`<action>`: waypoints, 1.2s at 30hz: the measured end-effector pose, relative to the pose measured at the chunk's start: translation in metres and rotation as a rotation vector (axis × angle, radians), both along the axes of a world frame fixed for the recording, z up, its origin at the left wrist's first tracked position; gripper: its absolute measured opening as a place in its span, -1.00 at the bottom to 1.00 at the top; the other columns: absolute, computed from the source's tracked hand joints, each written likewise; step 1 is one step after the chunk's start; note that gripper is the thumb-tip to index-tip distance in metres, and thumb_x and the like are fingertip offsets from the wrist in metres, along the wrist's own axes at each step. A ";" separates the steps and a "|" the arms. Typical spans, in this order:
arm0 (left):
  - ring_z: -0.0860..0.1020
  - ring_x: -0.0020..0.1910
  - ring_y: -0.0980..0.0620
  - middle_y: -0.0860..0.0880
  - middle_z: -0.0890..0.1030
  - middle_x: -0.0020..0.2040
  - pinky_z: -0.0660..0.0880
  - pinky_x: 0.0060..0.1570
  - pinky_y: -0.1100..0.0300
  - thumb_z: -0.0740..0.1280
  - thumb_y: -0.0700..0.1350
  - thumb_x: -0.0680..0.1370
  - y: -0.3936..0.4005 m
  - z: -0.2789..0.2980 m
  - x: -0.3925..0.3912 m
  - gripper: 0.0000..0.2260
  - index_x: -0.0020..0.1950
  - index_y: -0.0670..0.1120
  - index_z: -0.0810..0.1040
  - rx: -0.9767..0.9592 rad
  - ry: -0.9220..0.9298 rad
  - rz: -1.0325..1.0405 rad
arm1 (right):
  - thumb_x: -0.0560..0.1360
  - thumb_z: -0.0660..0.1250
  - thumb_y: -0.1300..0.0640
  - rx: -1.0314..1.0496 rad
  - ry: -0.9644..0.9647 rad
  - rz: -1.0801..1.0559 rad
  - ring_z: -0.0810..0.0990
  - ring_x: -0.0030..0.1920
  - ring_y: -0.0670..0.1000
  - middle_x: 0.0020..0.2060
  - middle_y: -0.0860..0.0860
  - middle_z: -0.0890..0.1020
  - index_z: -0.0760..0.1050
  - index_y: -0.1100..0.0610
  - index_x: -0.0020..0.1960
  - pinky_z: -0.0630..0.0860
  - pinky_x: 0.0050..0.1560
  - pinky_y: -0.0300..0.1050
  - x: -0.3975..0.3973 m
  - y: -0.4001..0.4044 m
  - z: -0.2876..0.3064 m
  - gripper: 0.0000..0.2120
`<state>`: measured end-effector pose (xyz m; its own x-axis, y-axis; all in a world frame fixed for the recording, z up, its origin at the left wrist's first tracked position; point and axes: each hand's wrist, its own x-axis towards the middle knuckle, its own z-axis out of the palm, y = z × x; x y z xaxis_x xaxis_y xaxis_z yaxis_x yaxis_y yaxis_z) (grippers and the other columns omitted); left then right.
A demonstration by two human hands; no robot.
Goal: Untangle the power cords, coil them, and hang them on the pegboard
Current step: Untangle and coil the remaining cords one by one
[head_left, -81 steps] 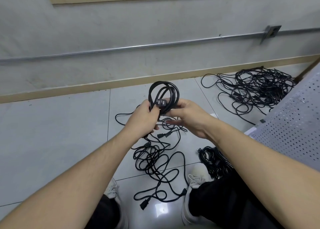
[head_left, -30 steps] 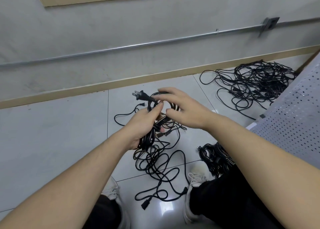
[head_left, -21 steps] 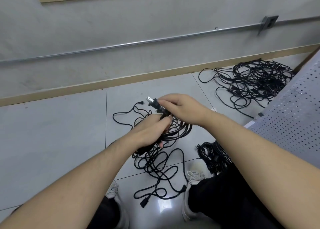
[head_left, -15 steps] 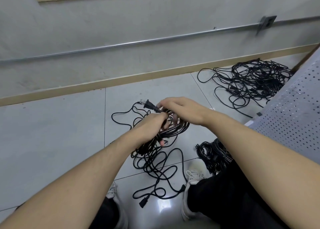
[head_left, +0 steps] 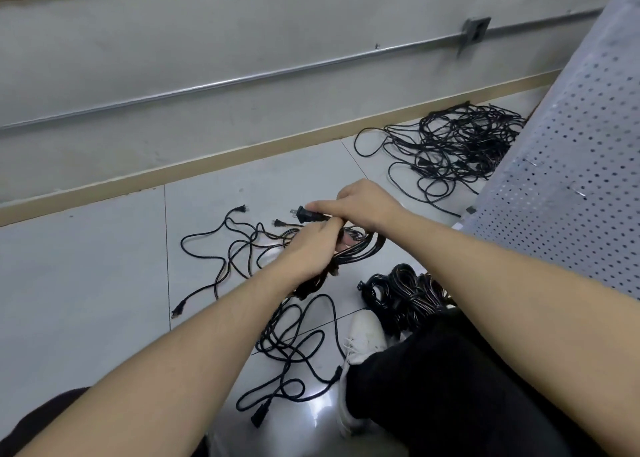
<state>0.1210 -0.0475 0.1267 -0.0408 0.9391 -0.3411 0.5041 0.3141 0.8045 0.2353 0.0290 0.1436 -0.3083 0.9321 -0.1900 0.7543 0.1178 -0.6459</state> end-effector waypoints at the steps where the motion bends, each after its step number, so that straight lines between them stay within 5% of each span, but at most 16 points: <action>1: 0.64 -0.39 0.02 -0.04 0.68 0.00 0.46 -0.21 0.12 0.02 0.07 0.68 0.004 -0.006 0.006 -0.56 -0.09 0.00 0.67 -0.011 -0.027 0.008 | 0.38 0.46 -0.35 -0.027 0.016 -0.001 0.44 -0.36 0.02 -0.44 0.00 0.45 0.41 0.12 -0.37 0.35 -0.28 -0.08 0.007 0.003 -0.004 -0.44; 5: 0.60 -0.43 -0.03 -0.09 0.74 -0.17 0.49 -0.27 0.13 -0.01 0.14 0.72 0.023 -0.033 0.030 -0.48 -0.15 -0.03 0.65 -0.075 -0.151 0.107 | 0.55 0.37 -0.24 -0.252 0.327 -0.058 0.50 -0.33 -0.07 -0.32 -0.04 0.55 0.55 0.09 -0.08 0.44 -0.32 -0.21 0.052 0.010 -0.026 -0.63; 9: 0.57 -0.40 -0.06 -0.16 0.74 -0.17 0.41 -0.35 0.17 -0.05 0.15 0.73 0.044 -0.072 0.055 -0.43 0.01 -0.11 0.68 -0.174 -0.305 0.173 | 0.65 0.23 -0.15 -0.421 0.534 -0.224 0.68 -0.15 -0.04 -0.16 -0.01 0.68 0.60 0.03 0.15 0.65 -0.18 -0.08 0.102 0.011 -0.067 -0.69; 14: 0.58 -0.41 0.00 -0.08 0.69 -0.30 0.46 -0.33 0.18 -0.07 0.22 0.72 0.062 -0.125 0.106 -0.35 -0.17 -0.09 0.67 -0.424 -0.440 0.168 | 0.68 0.23 -0.07 -0.391 0.474 -0.404 0.63 -0.21 0.00 -0.14 0.05 0.69 0.60 0.06 0.15 0.58 -0.35 -0.17 0.148 0.010 -0.123 -0.74; 19: 0.45 -0.39 0.06 0.06 0.50 -0.39 0.42 -0.25 0.18 0.24 0.15 0.66 0.080 -0.175 0.139 -0.62 -0.30 0.02 0.49 -0.665 -0.438 0.156 | 0.65 0.24 -0.11 -0.442 0.389 -0.524 0.56 -0.31 0.00 -0.26 -0.02 0.67 0.63 0.06 0.00 0.49 -0.36 -0.17 0.194 0.021 -0.188 -0.70; 22: 0.54 -0.41 0.05 -0.06 0.68 -0.22 0.52 -0.40 0.27 0.29 0.14 0.65 0.091 -0.204 0.159 -0.66 -0.01 -0.11 0.67 -0.673 -0.474 0.234 | 0.63 0.26 -0.15 -0.496 0.414 -0.619 0.62 -0.22 -0.05 -0.15 -0.04 0.71 0.64 0.01 0.08 0.52 -0.31 -0.20 0.213 0.028 -0.219 -0.72; 25: 0.63 -0.07 0.00 -0.16 0.69 0.17 0.61 -0.19 0.14 0.27 0.27 0.61 0.099 -0.234 0.178 -0.44 0.38 -0.14 0.58 -0.714 -0.428 0.281 | 0.63 0.29 -0.11 -0.513 0.408 -0.675 0.62 -0.20 -0.09 -0.10 -0.05 0.72 0.65 -0.01 0.09 0.53 -0.33 -0.24 0.225 0.032 -0.246 -0.77; 27: 0.64 0.02 -0.04 -0.08 0.67 0.16 0.55 -0.21 0.13 0.29 0.35 0.53 0.102 -0.256 0.185 -0.36 0.37 -0.12 0.57 -0.711 -0.398 0.347 | 0.63 0.30 -0.04 -0.501 0.386 -0.712 0.61 -0.16 -0.09 -0.04 -0.04 0.69 0.64 0.00 0.12 0.55 -0.32 -0.26 0.232 0.034 -0.261 -0.81; 31: 0.64 0.10 -0.17 -0.12 0.64 0.19 0.61 0.16 -0.10 0.29 0.37 0.51 0.110 -0.277 0.182 -0.33 0.34 -0.15 0.53 -0.712 -0.330 0.410 | 0.63 0.30 -0.04 -0.525 0.380 -0.772 0.60 -0.11 -0.03 -0.01 -0.05 0.63 0.63 -0.03 0.14 0.57 -0.22 -0.18 0.244 0.030 -0.282 -0.81; 36: 0.63 -0.12 -0.09 -0.11 0.63 -0.01 0.57 -0.26 0.11 0.35 0.24 0.58 0.106 -0.256 0.165 -0.58 0.19 -0.10 0.55 -0.752 -0.340 0.340 | 0.62 0.28 0.00 -0.510 0.362 -0.760 0.62 -0.12 -0.02 0.01 -0.02 0.63 0.60 -0.04 0.12 0.60 -0.14 -0.13 0.243 0.025 -0.276 -0.84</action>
<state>0.2864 0.0580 -0.1288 -0.0610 0.4180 -0.9064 0.0588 0.9080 0.4148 0.4785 0.0541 -0.1329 0.2205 0.7386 -0.6370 0.2602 -0.6740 -0.6914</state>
